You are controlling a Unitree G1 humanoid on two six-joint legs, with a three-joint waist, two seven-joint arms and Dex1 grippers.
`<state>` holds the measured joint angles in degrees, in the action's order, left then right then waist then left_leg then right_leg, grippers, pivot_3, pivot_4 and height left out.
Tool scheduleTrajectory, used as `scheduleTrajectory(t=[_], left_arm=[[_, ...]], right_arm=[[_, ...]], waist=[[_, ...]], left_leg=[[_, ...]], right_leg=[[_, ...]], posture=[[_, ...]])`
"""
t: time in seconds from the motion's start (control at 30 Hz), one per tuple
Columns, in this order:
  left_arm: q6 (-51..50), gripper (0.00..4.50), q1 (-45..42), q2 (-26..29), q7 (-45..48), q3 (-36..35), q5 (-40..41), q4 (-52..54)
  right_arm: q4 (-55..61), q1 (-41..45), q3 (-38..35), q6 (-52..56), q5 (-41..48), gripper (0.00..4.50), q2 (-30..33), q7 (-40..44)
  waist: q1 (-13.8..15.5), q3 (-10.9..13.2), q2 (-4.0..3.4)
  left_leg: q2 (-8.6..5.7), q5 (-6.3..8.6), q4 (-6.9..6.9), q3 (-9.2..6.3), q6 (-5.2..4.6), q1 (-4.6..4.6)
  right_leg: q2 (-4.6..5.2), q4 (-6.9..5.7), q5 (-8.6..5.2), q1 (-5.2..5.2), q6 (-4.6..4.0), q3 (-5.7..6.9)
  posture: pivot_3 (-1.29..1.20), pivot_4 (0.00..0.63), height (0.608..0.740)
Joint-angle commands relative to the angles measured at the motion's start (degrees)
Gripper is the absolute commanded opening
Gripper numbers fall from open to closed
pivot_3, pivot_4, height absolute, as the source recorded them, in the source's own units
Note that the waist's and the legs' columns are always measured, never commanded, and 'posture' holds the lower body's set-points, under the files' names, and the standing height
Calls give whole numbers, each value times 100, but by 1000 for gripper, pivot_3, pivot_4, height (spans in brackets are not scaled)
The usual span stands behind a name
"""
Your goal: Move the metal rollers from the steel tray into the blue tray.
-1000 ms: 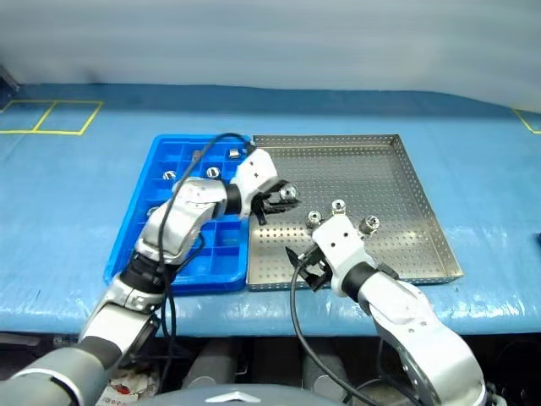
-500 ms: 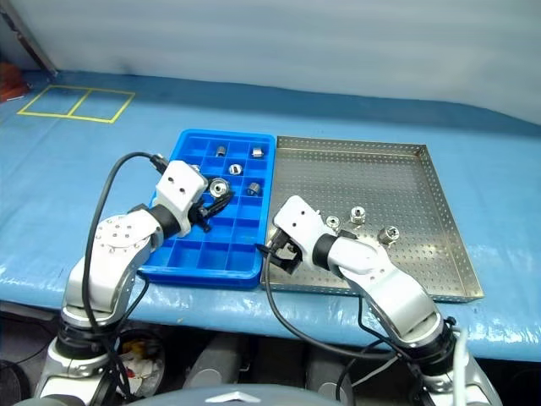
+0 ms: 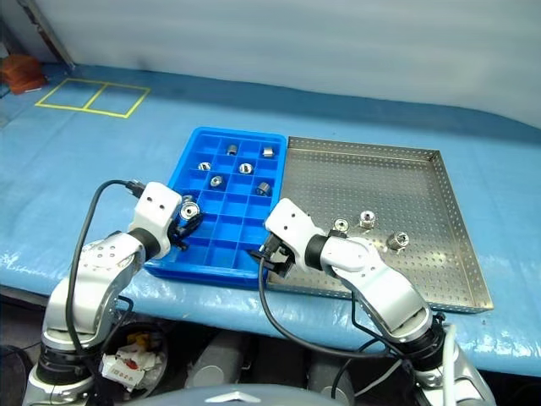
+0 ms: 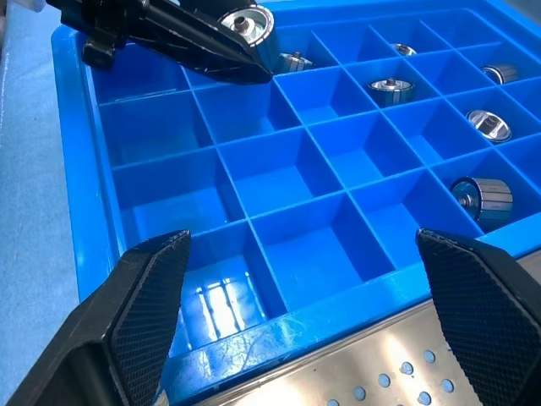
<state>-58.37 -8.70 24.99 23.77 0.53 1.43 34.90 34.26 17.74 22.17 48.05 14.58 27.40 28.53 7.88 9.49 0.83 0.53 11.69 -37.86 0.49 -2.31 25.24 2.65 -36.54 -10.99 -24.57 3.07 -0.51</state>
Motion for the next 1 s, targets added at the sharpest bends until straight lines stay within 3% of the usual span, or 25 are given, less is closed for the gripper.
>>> scheduleTrajectory(t=[0.03,0.27,0.53,0.73,1.0], left_arm=[[-2,1700,-45,-13,-12,-31,170,108],[-31,1700,-34,33,10,81,327,-58],[-65,4411,-230,102,-17,63,463,-135],[380,4468,-820,-50,438,-82,1069,-164],[678,4468,-2205,-60,1199,626,1433,-1415]], right_arm=[[144,9,-77,-78,-36,4500,-42,-13],[241,-110,-162,-17,-60,4500,-67,-97],[441,-274,-311,71,-48,4500,-18,-211],[807,-558,-589,286,-43,4500,41,-402],[1599,-1270,-1197,761,-47,4500,33,-849]], waist=[[7,0,0],[-4,0,0],[-31,0,0],[-32,0,0],[-151,-1,0]], left_leg=[[0,0,1,0,0,2],[1,1,13,0,2,6],[1,1,23,-2,1,12],[1,1,22,-10,2,18],[-6,0,20,-16,0,25]], right_leg=[[0,2,0,-1,0,1],[2,16,1,-3,-1,3],[0,34,1,-4,-2,7],[2,43,2,-2,-2,17],[0,49,3,3,-2,23]], posture=[[301,150,740],[275,150,740],[249,150,740],[213,150,740],[116,150,740]])
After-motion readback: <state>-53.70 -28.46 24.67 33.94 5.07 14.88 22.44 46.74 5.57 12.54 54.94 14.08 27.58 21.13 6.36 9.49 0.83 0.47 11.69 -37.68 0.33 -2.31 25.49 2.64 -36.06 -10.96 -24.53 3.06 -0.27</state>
